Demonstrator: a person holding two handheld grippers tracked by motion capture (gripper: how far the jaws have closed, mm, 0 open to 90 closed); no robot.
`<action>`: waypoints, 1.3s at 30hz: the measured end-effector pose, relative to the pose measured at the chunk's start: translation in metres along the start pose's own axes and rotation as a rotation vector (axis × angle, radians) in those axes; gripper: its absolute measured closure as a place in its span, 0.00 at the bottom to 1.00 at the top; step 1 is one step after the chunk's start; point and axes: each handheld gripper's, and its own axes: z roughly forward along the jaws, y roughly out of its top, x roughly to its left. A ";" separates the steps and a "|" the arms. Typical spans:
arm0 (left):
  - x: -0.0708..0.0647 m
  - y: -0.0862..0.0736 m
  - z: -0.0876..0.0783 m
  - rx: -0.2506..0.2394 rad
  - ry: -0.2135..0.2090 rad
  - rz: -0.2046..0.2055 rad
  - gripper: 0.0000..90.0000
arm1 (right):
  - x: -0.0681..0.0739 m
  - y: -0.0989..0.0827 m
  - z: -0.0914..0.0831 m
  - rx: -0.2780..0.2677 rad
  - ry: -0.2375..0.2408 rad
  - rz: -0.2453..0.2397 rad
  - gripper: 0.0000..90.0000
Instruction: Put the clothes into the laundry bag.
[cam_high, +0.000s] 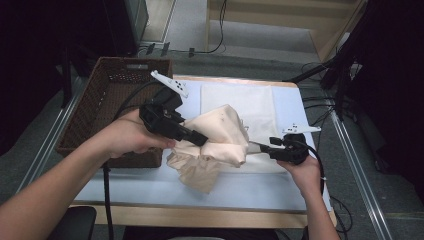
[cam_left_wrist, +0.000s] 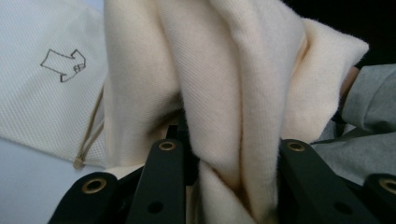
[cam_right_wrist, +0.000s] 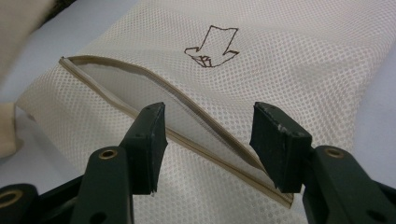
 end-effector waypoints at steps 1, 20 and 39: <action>0.002 -0.003 0.005 0.006 0.007 -0.001 0.81 | 0.000 0.000 0.000 0.000 0.001 -0.001 0.52; 0.043 -0.060 0.103 0.050 -0.027 -0.053 0.79 | 0.004 0.000 0.014 0.025 0.003 -0.041 0.53; 0.079 -0.096 0.168 0.013 0.071 -0.073 0.71 | 0.006 0.001 0.039 0.077 -0.036 -0.085 0.58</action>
